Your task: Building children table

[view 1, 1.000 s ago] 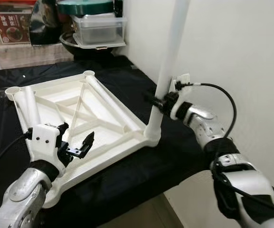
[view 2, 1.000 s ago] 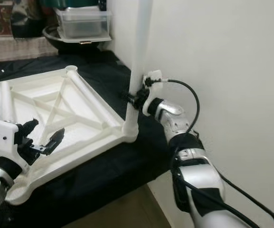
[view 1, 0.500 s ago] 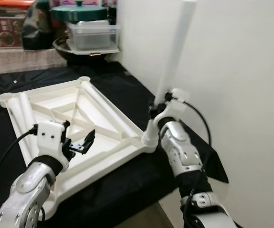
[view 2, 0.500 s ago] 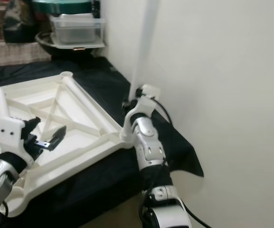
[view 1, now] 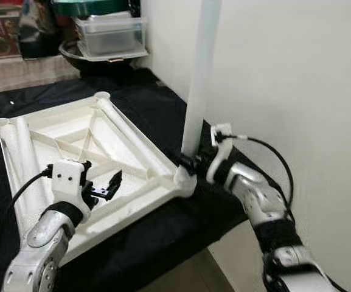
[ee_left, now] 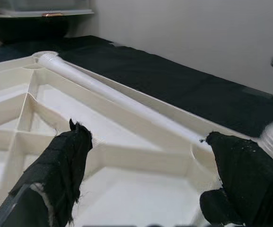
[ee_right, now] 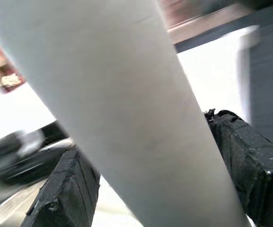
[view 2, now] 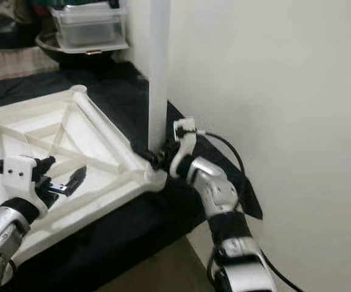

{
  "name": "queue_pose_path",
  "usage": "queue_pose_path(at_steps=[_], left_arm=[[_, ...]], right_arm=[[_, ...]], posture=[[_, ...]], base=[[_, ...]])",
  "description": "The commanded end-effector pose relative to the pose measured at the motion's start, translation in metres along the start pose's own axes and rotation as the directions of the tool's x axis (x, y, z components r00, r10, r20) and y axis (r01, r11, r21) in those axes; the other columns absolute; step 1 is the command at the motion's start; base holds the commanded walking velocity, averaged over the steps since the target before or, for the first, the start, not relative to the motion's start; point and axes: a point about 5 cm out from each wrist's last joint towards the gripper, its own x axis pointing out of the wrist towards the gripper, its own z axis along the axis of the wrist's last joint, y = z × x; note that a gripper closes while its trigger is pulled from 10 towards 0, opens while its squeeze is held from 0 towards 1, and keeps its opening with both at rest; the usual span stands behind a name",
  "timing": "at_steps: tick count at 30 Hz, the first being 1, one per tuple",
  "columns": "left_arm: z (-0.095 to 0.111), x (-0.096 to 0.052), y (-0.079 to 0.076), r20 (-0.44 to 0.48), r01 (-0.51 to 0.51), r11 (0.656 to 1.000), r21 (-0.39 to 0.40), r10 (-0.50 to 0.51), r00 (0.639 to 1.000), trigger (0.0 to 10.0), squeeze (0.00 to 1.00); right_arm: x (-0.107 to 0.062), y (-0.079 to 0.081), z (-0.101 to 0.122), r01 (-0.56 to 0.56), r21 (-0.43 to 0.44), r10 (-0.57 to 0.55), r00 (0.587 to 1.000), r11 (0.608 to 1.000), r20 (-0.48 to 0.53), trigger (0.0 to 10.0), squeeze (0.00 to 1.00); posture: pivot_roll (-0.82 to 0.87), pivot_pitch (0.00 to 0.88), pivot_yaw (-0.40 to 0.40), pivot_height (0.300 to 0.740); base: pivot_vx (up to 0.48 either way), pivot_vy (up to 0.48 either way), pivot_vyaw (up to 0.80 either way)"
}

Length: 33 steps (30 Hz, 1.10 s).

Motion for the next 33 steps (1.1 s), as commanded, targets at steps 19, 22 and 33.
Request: queue_pose_path(at_steps=[19,22,33], left_arm=[[-0.002,-0.001,0.003,0.026,-0.004,0.999,-0.046,0.005,1.000,10.0,0.00],[-0.002,-0.001,0.003,0.027,-0.005,0.999,-0.046,0.007,1.000,10.0,0.00],[-0.002,0.001,0.003,0.022,-0.008,0.999,-0.042,0.009,1.000,10.0,0.00]], right_arm=[[0.008,-0.031,-0.004,0.667,-0.082,-0.666,0.745,0.741,0.045,0.0,0.00],[-0.005,-0.031,-0.012,0.792,-0.110,-0.790,0.609,0.601,0.067,0.0,0.00],[0.016,-0.008,-0.013,0.723,-0.113,-0.722,0.689,0.681,0.056,10.0,0.00]], posture=[[0.14,0.000,-0.101,0.714],[0.14,0.000,-0.099,0.714],[0.14,0.000,-0.099,0.714]], base=[[0.000,0.000,0.00],[0.000,0.000,0.00],[0.000,0.000,0.00]])
